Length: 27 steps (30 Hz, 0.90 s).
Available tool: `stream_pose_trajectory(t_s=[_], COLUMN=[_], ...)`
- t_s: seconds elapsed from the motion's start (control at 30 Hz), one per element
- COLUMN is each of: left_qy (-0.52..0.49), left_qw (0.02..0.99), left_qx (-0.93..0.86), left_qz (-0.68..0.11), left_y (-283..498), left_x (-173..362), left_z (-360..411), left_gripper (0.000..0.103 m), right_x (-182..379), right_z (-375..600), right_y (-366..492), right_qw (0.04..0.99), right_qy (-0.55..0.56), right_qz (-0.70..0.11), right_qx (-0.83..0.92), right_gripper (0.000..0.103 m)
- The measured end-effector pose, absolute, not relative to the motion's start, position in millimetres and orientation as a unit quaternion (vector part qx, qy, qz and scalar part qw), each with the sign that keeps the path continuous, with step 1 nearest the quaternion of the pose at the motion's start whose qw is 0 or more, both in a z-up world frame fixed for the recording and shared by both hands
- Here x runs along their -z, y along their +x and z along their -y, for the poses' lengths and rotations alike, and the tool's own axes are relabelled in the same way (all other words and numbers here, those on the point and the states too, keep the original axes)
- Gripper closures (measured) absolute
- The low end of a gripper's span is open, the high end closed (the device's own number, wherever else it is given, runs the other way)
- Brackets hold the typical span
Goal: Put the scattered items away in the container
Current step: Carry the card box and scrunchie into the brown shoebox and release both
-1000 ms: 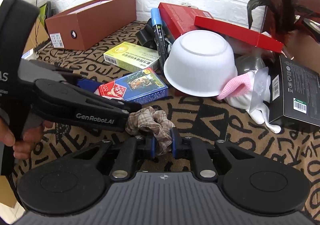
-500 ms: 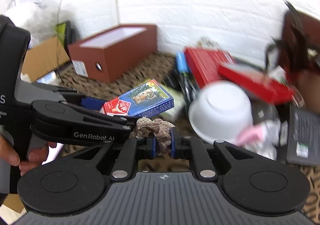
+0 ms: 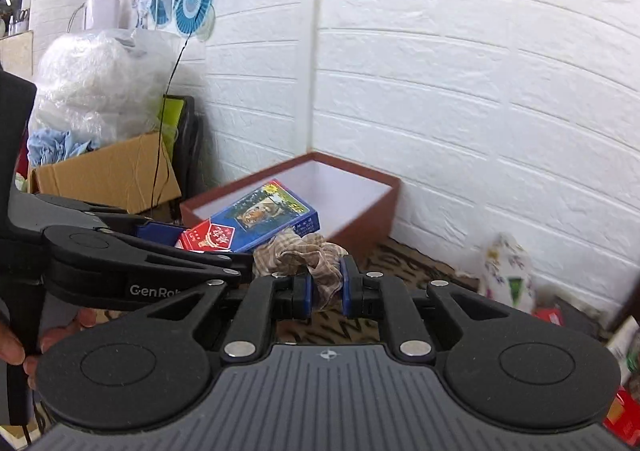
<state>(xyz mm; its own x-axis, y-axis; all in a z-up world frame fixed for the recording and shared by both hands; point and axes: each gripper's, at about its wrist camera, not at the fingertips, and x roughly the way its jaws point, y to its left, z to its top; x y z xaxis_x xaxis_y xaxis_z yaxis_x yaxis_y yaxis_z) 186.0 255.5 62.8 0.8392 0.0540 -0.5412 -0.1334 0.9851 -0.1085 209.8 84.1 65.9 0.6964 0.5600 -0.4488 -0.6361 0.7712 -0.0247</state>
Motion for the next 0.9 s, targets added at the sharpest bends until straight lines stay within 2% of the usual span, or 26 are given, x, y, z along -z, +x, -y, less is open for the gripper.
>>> stream_pose_trajectory(t_s=[0.37,0.6,0.83,0.9], left_qy=[-0.08,-0.057,-0.006,-0.014], left_qw=[0.933,0.925,0.926,0.927], left_qx=[-0.102,-0.097,-0.08,-0.065], left_qz=[-0.336,-0.364,-0.369,-0.368], left_y=[266.7,306.8,311.7,309.2], left_x=[-20.0,-1.0,3.5,2.3], left_z=[-334.9,-339.7,-322.0,-319.8], left_gripper=[0.031,0.031,0.028,0.023], right_x=[-26.3,6.5,10.9,11.2], right_z=[-175.2,-198.4,-212.0,-210.5], right_y=[293.8,334.8,337.3,331.8], right_qw=[0.892,0.879,0.865,0.859], right_qy=[-0.106,-0.145,-0.253,-0.272], right_qz=[-0.266,-0.313,-0.306,-0.309], right_qx=[-0.35,-0.329,-0.306,-0.306], right_gripper=[0.087,0.088,0.089,0.088])
